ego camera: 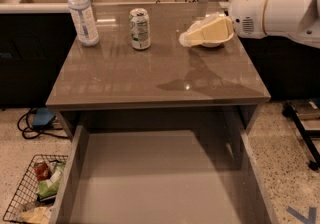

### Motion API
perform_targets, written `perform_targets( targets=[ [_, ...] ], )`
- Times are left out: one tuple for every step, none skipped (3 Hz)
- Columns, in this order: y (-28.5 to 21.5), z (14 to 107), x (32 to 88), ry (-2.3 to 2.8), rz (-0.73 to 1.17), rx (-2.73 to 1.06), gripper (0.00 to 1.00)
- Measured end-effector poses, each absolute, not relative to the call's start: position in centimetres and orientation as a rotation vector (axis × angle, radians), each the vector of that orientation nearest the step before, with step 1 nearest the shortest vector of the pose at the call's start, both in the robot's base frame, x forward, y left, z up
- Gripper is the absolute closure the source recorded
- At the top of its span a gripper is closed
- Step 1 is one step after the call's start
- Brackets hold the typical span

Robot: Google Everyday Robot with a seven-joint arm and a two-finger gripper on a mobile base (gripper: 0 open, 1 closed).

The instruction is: Place 7up can into top drawer

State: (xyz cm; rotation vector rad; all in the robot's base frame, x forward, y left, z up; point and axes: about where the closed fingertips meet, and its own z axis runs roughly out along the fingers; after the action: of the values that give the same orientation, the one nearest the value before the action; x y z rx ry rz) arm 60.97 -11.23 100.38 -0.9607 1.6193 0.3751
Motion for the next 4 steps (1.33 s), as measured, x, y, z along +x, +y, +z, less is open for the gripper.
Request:
perform_targets(
  targets=[
    [-10.1, 99.8, 62.3, 1.616, 0.414, -0.944, 0.0],
    [-6.7, 98.2, 65.4, 1.616, 0.482, -0.906, 0.0],
    [-1.2, 95.8, 69.3, 1.612, 0.566, -0.821, 0.0],
    [0.7, 94.6, 70.5, 1.626, 0.587, -0.785, 0.0]
  ],
)
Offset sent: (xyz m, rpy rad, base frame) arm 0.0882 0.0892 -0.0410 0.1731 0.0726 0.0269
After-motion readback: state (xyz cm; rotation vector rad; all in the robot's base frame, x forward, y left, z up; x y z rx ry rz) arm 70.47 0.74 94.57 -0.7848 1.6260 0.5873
